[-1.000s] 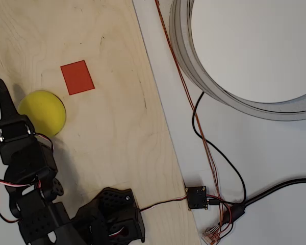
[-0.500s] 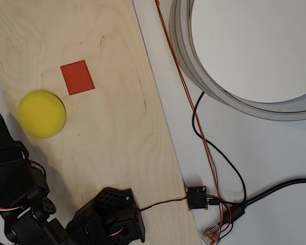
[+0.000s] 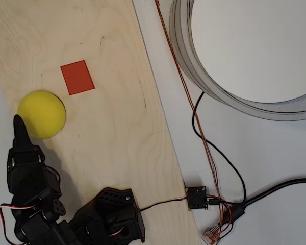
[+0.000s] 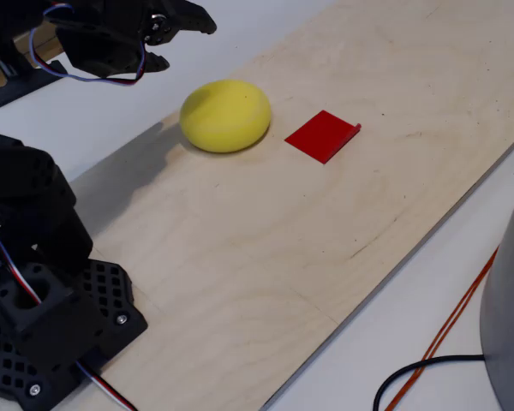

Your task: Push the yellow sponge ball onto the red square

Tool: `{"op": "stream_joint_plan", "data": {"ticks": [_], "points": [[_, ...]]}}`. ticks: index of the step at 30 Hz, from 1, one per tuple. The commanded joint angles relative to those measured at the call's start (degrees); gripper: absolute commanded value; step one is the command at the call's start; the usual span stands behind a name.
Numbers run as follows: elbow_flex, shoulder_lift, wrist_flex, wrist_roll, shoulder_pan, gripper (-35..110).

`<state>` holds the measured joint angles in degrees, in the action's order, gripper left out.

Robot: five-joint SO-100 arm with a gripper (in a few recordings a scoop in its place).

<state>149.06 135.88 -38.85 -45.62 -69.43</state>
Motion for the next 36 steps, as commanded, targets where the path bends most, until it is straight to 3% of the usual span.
{"op": "stream_joint_plan", "data": {"ticks": [1,7,22,36], "points": [[0.3,1.1,-0.2,-0.8,-1.4,28],[1.5,-0.6,1.1,-1.1,-1.6,28],[5.8,-10.4,17.8,-1.0,-2.3,28],[3.3,-19.7,22.5,-1.0,-3.9,27]]}}
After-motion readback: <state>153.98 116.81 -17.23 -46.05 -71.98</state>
